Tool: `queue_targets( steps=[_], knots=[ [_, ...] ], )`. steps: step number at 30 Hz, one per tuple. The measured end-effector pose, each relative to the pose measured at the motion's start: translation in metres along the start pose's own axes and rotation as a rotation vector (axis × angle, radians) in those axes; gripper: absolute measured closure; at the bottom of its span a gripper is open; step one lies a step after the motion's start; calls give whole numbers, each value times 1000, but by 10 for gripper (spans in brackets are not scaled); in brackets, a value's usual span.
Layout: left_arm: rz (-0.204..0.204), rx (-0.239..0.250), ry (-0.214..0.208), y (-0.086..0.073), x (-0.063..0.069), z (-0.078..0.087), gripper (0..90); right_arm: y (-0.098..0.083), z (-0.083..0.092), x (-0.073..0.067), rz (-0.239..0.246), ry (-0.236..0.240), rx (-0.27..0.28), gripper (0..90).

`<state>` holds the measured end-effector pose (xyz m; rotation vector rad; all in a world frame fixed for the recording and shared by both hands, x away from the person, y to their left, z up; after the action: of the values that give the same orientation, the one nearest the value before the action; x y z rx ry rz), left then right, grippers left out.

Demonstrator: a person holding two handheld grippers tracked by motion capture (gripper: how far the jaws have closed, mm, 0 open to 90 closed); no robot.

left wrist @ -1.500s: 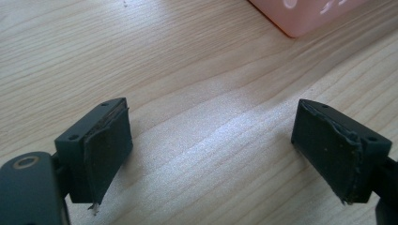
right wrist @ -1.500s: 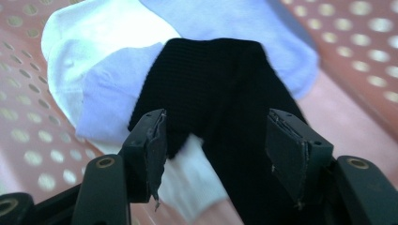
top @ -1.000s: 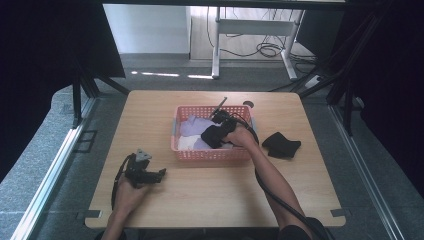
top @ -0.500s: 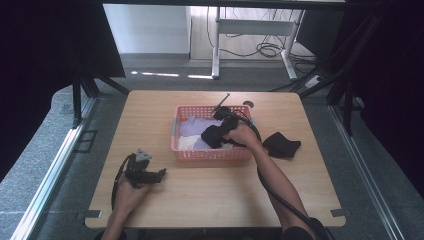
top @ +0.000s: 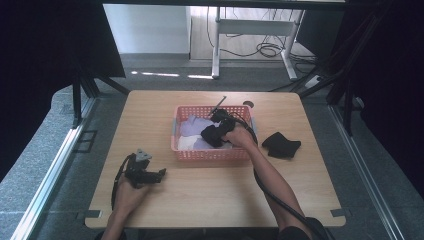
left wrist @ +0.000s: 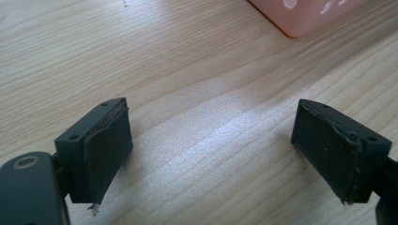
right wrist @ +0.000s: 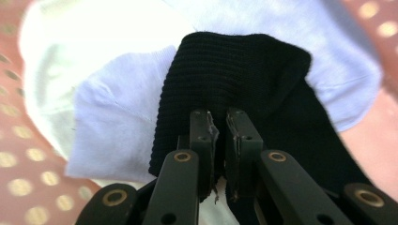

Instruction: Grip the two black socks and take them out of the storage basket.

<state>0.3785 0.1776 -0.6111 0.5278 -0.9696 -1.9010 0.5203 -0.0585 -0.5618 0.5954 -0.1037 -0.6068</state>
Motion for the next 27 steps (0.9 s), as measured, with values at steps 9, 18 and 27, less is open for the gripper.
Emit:
queue_targets(
  steps=[9, 18, 27],
  knots=[
    [2, 2, 1, 0, 0, 0, 122, 22, 40, 0, -3, -11, 99, 821],
    [4, 3, 1, 0, 0, 0, 122, 34, 78, 2, 6, -36, 164, 820],
    [4, 6, 2, 0, 0, 0, 122, 43, 113, 4, 8, -56, 212, 819]
  ],
)
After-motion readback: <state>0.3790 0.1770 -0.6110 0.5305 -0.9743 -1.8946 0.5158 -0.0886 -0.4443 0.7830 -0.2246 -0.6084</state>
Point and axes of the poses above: each handheld gripper's, and its own axes: z roughly backward along the jaws, y roughly out of its top, x roughly to its right, the point moved 9 cm from there along -z, roughly forward along the jaws, and after that the axes turned 10 degrees about x, right-handed, at the moved point
